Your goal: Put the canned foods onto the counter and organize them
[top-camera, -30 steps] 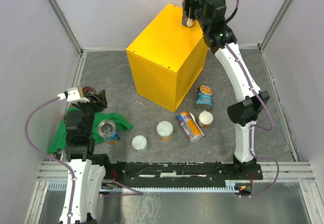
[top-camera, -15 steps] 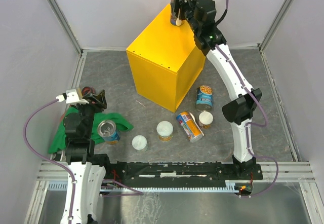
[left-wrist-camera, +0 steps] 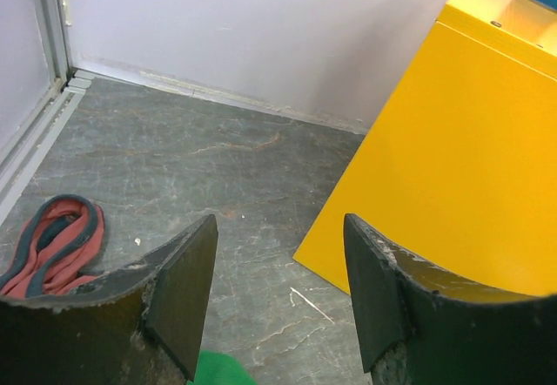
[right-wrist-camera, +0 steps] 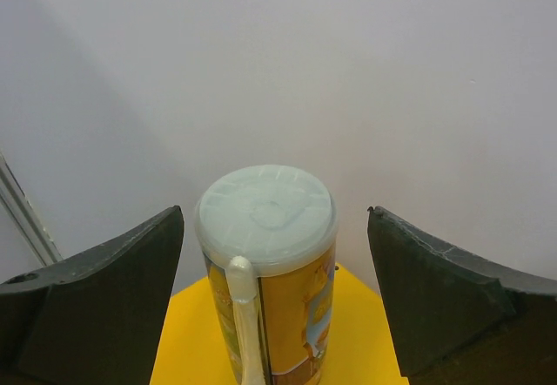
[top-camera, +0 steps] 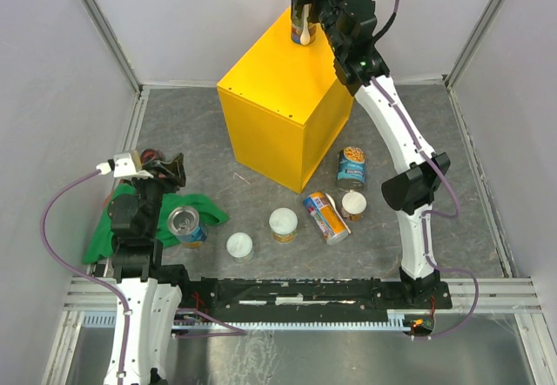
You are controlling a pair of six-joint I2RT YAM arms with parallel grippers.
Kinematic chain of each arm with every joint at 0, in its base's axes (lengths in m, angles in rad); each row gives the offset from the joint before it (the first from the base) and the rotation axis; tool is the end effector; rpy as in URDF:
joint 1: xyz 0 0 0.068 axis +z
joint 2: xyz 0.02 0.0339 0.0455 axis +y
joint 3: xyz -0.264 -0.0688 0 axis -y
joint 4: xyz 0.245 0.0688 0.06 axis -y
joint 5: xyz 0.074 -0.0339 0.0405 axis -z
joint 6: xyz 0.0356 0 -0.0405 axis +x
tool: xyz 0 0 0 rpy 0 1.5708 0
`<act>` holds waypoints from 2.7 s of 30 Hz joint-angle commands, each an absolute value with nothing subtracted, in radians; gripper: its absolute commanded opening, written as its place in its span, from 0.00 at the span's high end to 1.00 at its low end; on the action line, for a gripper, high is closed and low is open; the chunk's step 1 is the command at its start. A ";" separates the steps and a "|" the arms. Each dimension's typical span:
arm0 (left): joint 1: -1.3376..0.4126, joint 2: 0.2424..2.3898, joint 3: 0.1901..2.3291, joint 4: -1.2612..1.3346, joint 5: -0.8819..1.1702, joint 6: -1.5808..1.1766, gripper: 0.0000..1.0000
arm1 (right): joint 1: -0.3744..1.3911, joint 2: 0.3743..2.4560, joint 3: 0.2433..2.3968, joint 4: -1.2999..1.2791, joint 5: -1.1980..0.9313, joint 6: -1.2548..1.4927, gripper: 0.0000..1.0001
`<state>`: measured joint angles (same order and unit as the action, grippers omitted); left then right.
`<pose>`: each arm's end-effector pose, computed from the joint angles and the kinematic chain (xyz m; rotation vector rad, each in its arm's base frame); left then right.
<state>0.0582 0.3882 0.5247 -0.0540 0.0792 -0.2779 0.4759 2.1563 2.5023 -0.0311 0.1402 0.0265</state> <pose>0.1193 0.0041 0.3152 -0.1862 1.4814 -0.2364 0.4289 0.2154 0.5069 -0.1620 1.2562 0.3459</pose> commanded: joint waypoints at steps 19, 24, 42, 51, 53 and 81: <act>0.056 0.441 0.644 -0.123 0.040 -0.573 0.24 | 0.482 1.857 2.297 -0.016 0.122 0.023 0.30; 0.057 0.412 0.620 -0.129 0.061 -0.570 0.24 | 0.490 1.816 2.216 -0.018 0.123 0.025 0.58; 0.057 0.402 0.628 -0.174 0.036 -0.573 0.33 | 0.502 1.896 2.156 -0.005 0.142 0.071 0.94; 0.057 0.420 0.640 -0.177 0.028 -0.559 0.34 | 0.500 1.969 2.201 -0.001 0.144 0.085 0.95; 0.057 0.423 0.640 -0.178 0.024 -0.556 0.34 | 0.500 1.986 2.214 0.000 0.146 0.086 0.95; 0.056 0.446 0.661 -0.173 0.043 -0.575 0.34 | 0.544 1.888 2.156 -0.046 0.146 0.054 0.62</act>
<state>0.0582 0.4625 0.6075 -0.1879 0.0284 -0.5407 0.5068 2.0270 2.1956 -0.0490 0.1169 0.0795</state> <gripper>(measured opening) 0.661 0.315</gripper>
